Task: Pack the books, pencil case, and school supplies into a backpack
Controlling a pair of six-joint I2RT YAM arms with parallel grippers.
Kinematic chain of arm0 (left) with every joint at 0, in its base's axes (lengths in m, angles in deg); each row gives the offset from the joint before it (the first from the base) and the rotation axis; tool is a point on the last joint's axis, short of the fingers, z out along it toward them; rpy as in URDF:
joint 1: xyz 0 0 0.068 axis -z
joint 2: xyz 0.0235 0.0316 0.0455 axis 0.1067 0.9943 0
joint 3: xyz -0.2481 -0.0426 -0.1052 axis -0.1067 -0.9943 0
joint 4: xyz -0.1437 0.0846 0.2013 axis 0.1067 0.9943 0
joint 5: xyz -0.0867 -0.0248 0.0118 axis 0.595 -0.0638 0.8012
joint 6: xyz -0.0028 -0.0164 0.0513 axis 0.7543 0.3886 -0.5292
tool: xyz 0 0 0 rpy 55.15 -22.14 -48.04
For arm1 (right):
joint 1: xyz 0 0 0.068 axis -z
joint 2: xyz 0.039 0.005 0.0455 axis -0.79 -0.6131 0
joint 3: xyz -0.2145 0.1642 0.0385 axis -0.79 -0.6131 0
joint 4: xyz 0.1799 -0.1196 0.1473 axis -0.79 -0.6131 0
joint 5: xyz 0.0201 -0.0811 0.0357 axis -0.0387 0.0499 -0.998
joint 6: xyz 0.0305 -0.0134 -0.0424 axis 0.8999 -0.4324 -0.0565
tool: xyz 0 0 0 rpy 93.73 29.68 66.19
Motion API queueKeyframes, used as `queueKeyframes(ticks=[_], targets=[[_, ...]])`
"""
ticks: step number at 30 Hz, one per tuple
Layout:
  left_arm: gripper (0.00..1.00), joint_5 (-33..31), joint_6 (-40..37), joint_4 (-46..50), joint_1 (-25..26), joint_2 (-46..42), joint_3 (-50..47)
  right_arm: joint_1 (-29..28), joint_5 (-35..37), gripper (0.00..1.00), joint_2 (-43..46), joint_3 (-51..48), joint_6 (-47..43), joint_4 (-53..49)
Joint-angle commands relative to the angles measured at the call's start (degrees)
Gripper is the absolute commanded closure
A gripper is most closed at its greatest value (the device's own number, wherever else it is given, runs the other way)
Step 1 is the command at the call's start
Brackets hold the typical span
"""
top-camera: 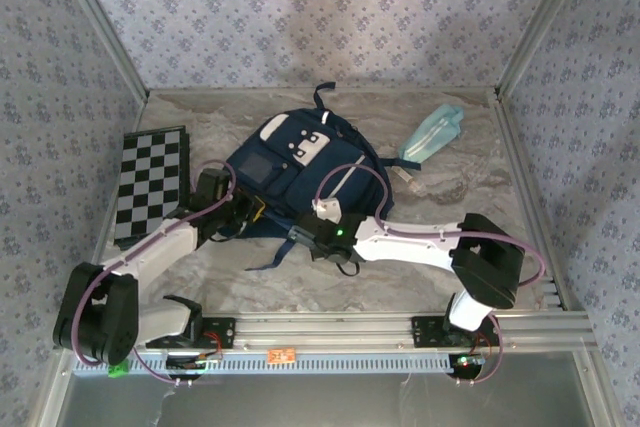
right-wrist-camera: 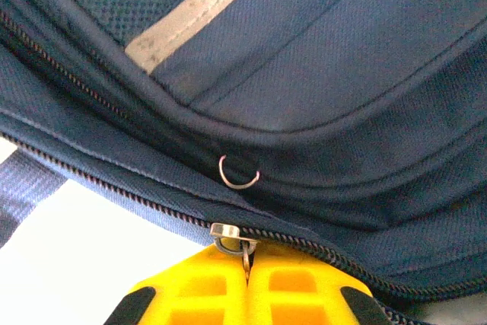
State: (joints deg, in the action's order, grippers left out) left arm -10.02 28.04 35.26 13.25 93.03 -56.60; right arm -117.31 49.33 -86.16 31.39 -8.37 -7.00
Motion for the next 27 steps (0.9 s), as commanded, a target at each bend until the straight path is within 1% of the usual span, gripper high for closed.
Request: queueKeyframes(ticks=[1,3,6,7,9,13,18,20,21,22,24,25,27], targets=[[1.00,-0.08,-1.08,-3.44,-1.01,-0.10,1.46,1.37,0.14,0.93,-2.68,0.08,-2.10,1.38],[1.00,0.04,-0.90,-3.13,-0.84,-0.54,1.42,1.92,-0.18,0.88,-4.20,1.26,-3.48,2.25],[1.00,-0.23,-1.03,-2.85,-0.50,-1.18,1.50,2.02,0.78,0.85,-5.82,1.79,-4.58,3.50],[1.00,-0.30,-1.23,-2.76,-0.48,-1.22,1.51,2.10,0.85,0.86,-6.37,1.73,-4.99,3.81],[1.00,-0.47,-1.36,-2.40,-0.48,-1.10,1.65,2.29,1.52,0.90,-6.93,2.45,-5.29,2.58],[1.00,-0.84,-3.14,-1.93,-0.93,-0.08,2.91,1.49,5.11,1.00,-4.79,2.53,-5.64,-0.74],[1.00,-0.72,-8.37,-0.74,-5.21,4.21,7.30,1.23,4.29,1.00,1.07,-1.47,-5.20,-4.53],[1.00,0.42,-10.53,0.01,-7.38,7.35,10.23,0.93,5.52,1.00,3.59,-3.20,-5.02,-6.64],[1.00,2.30,-11.55,-0.57,-8.75,9.22,11.73,0.58,5.92,1.00,4.80,-3.76,-5.71,-7.38],[1.00,3.40,-12.58,-2.12,-9.65,11.17,13.02,0.20,5.02,1.00,5.68,-3.98,-7.33,-7.11],[1.00,4.66,-14.83,-2.25,-10.79,15.33,16.46,0.00,0.39,1.00,5.96,-2.93,-10.96,-4.64],[1.00,6.84,-16.26,-3.70,-11.36,17.71,18.36,-0.11,-2.81,1.00,5.31,-1.79,-12.48,-2.49],[1.00,9.15,-17.56,-4.46,-12.27,21.53,21.34,-1.01,-6.31,1.00,2.55,1.88,-13.79,1.50]])
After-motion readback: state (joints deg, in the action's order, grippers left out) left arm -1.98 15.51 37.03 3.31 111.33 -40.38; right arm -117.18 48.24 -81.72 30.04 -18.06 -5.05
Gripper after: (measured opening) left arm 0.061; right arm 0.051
